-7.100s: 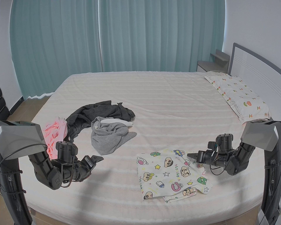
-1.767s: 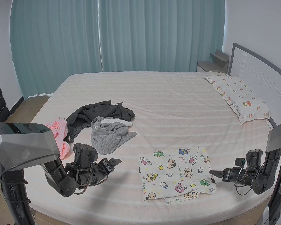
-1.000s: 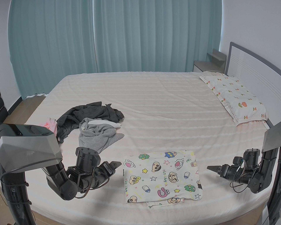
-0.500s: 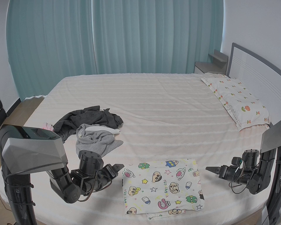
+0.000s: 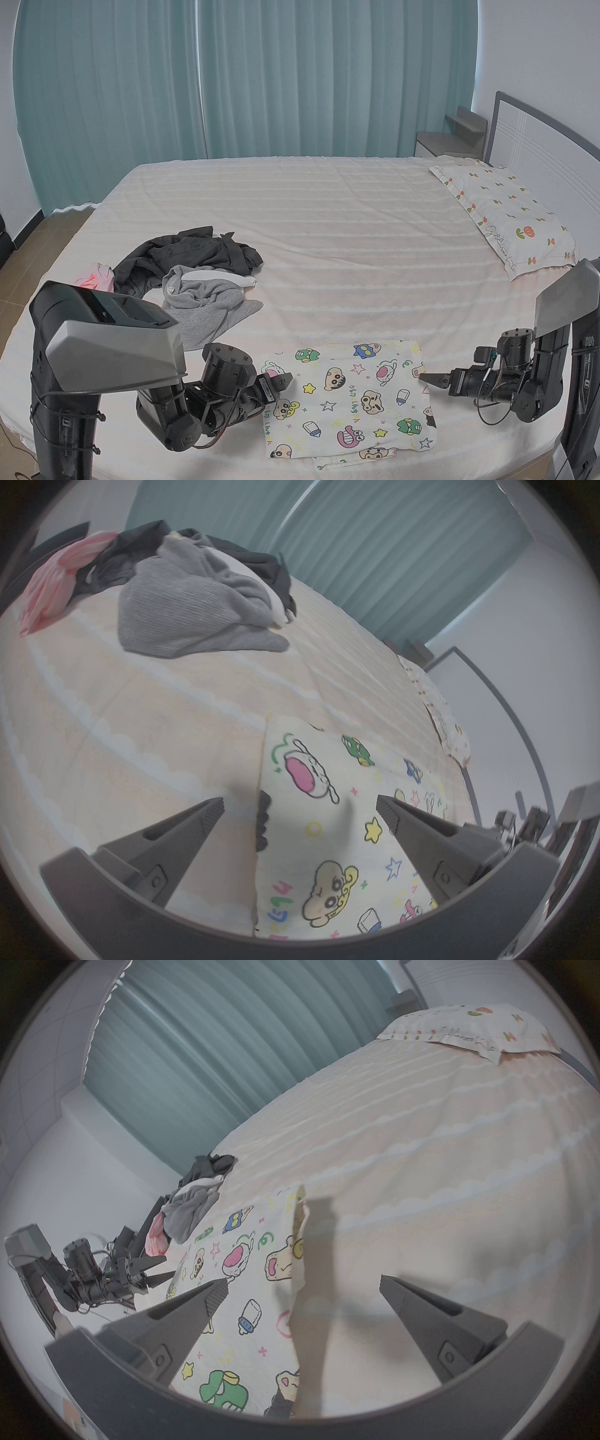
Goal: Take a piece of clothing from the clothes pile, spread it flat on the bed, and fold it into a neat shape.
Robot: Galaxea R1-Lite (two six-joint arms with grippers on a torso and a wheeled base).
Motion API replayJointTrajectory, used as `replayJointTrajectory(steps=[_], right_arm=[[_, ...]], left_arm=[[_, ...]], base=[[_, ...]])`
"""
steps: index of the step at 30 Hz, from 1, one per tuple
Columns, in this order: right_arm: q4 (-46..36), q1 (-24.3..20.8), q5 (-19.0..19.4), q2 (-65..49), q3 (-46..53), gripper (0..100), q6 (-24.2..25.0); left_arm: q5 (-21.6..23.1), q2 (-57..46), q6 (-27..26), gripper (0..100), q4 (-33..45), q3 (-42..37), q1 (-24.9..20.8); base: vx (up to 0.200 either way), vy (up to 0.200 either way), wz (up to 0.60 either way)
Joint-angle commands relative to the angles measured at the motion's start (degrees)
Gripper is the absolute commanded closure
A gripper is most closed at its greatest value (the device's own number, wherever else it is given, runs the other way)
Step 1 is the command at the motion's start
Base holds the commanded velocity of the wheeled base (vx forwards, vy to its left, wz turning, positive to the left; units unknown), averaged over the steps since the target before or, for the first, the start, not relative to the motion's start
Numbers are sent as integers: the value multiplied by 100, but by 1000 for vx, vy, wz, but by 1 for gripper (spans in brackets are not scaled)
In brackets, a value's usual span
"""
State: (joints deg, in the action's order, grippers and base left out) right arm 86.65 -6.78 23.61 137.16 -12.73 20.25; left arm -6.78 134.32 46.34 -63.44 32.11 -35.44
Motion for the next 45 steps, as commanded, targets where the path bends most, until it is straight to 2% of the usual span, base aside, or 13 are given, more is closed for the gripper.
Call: replayJointTrajectory(steps=[1,12,16,22,23,24,28,45], right_arm=[[-693,-359,-6,171,-441,0,-82],[-1256,-922,-6,171,-1021,0,-118],[-1713,-1001,-6,154,-1294,0,-126],[-1836,-1106,3,127,-1346,0,-126],[-1845,-1115,3,127,-1346,0,-126],[-1880,-1168,3,118,-1390,100,-126],[-2100,-1185,12,48,-1478,100,-135],[-1845,-1150,100,22,-1390,100,-47]], left_arm=[[-17,385,-195,0,7,208,-288],[-131,605,-529,0,60,507,-359],[-131,605,-538,0,69,507,-367],[-122,605,-652,0,86,516,-385],[-113,605,-652,100,95,516,-385],[-122,596,-652,100,139,516,-385],[-122,596,-661,100,148,516,-411],[-227,411,-512,100,95,305,-411]], base=[[0,0,0],[0,0,0],[0,0,0],[0,0,0],[0,0,0],[0,0,0],[0,0,0],[0,0,0]])
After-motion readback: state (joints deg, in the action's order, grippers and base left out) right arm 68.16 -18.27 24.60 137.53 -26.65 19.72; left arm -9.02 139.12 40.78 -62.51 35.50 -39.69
